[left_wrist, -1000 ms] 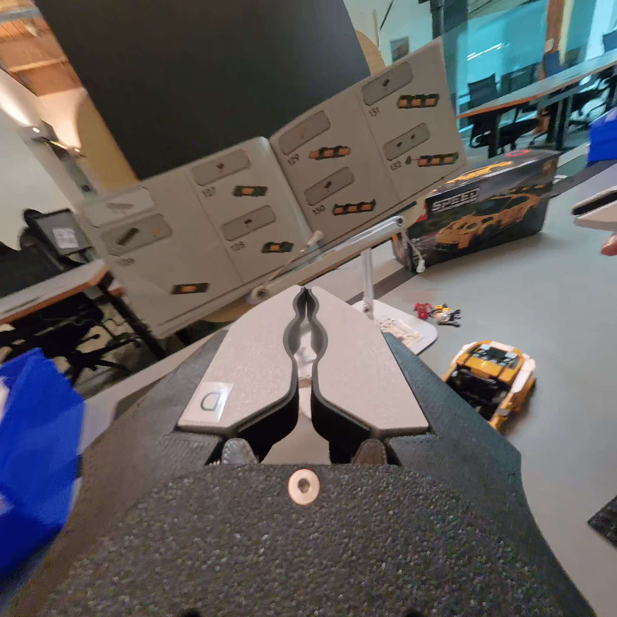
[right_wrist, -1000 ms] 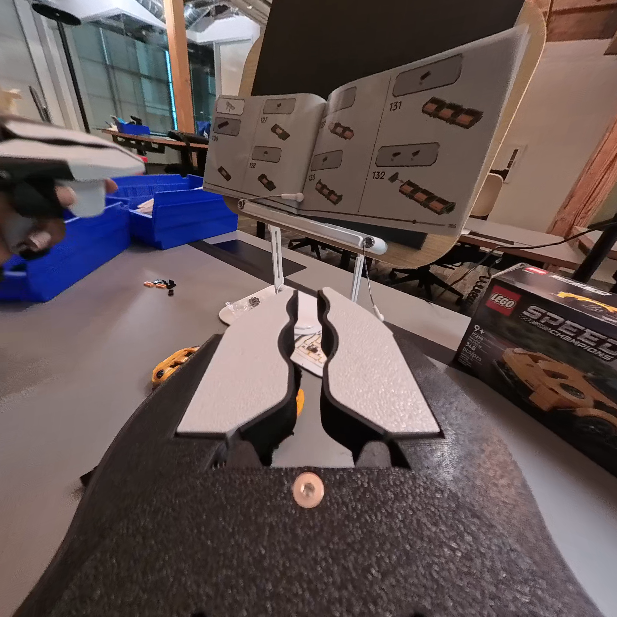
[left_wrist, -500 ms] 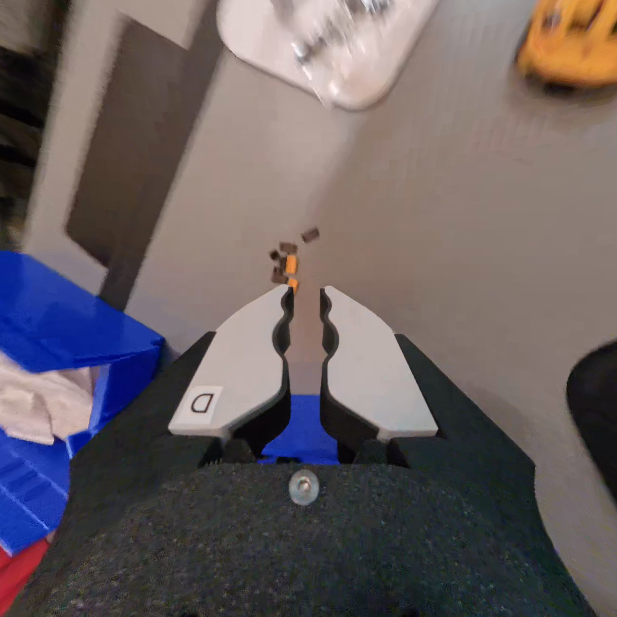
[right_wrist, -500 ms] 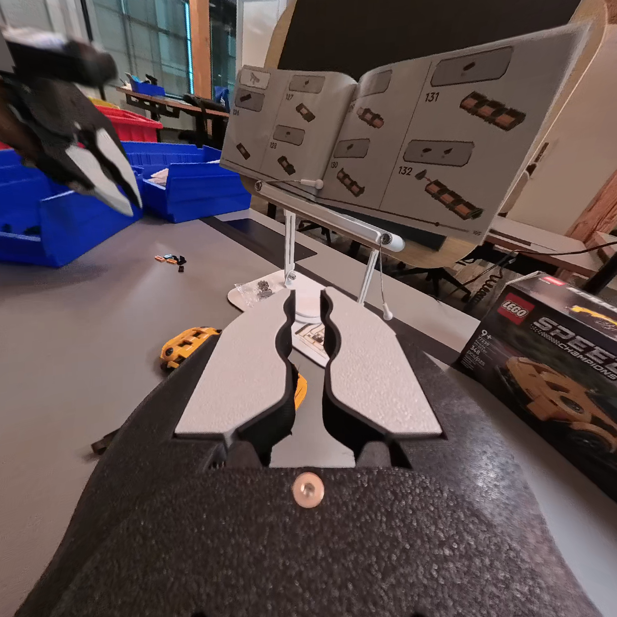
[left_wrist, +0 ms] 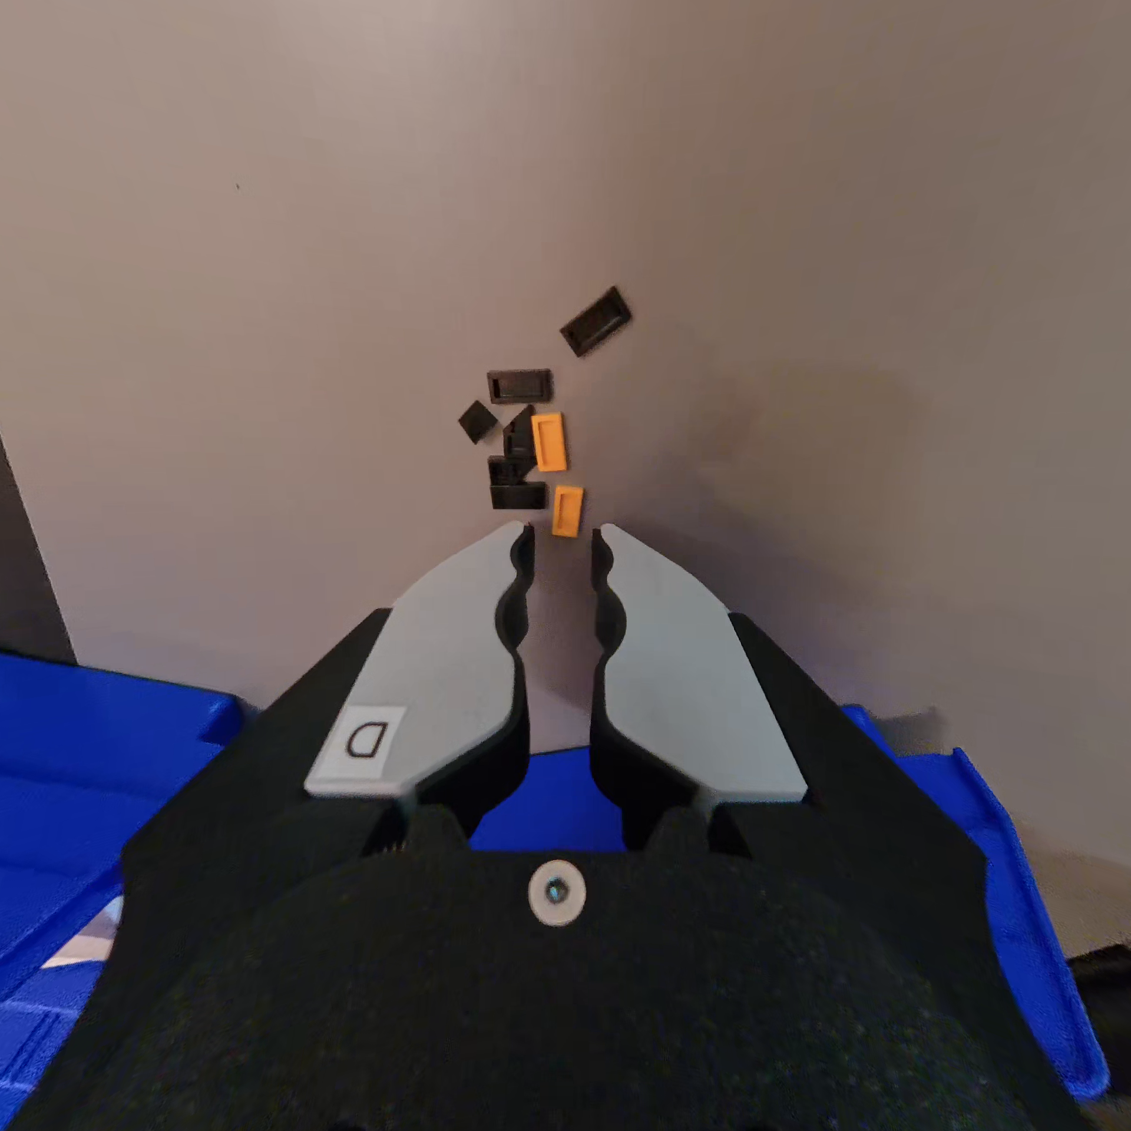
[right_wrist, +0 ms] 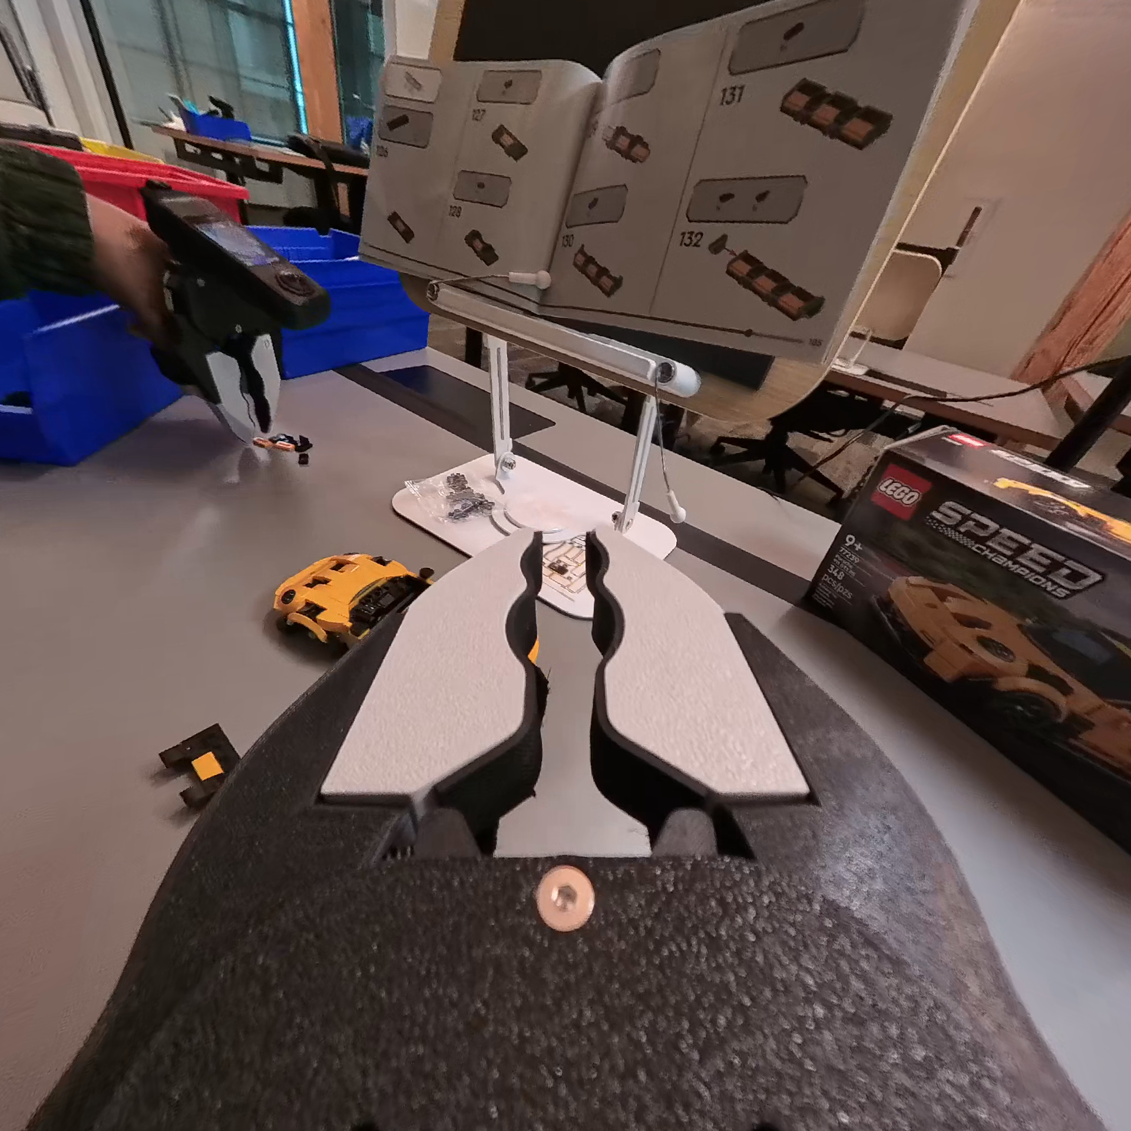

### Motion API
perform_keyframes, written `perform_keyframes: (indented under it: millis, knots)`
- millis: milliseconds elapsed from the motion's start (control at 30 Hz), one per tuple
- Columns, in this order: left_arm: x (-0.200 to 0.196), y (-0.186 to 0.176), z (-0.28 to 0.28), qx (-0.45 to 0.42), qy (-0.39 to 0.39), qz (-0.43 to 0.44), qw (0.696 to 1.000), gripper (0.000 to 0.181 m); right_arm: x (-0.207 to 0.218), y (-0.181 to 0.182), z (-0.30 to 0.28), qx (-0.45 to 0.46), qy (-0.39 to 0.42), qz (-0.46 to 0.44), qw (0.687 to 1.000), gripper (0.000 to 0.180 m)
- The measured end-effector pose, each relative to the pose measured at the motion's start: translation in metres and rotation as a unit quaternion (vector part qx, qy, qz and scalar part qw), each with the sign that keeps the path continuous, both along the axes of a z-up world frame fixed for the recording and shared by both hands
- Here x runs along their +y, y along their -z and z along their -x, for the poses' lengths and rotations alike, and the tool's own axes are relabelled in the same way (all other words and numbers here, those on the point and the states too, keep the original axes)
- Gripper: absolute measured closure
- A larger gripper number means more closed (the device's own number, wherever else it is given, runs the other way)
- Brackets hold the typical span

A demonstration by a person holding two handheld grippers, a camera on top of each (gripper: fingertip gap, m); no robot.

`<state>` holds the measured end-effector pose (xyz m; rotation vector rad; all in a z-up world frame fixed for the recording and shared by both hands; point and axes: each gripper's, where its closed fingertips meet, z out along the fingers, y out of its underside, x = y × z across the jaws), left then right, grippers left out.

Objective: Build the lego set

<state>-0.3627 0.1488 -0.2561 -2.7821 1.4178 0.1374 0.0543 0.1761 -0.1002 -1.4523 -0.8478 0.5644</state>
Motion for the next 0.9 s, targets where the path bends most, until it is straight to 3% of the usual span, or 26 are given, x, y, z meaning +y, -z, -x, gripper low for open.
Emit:
perform_keyframes:
  millis: [433,500,600,667,800,900]
  knots:
    - [-0.005,0.004,-0.015,-0.060,-0.029,0.028,0.997,0.173,0.001,0.009,0.003,-0.004,-0.011,0.017,1.000,0.167]
    - [-0.006,-0.004,-0.032,-0.078,-0.013,0.008,0.997,0.173,-0.003,0.009,0.006,-0.006,-0.018,0.019,1.000,0.167]
    - [-0.006,-0.037,-0.092,-0.174,0.022,-0.062,0.982,0.173,-0.013,0.012,0.016,-0.003,-0.049,0.030,0.998,0.167]
    - [-0.010,-0.069,-0.149,-0.267,0.060,-0.126,0.953,0.173,-0.026,0.014,0.029,0.010,-0.090,0.051,0.995,0.166]
    - [-0.035,-0.130,-0.260,-0.464,0.108,-0.216,0.852,0.173,-0.062,0.006,0.058,0.070,-0.201,0.120,0.970,0.163]
    - [-0.053,-0.152,-0.316,-0.551,0.131,-0.248,0.786,0.173,-0.084,-0.003,0.071,0.105,-0.266,0.171,0.943,0.159]
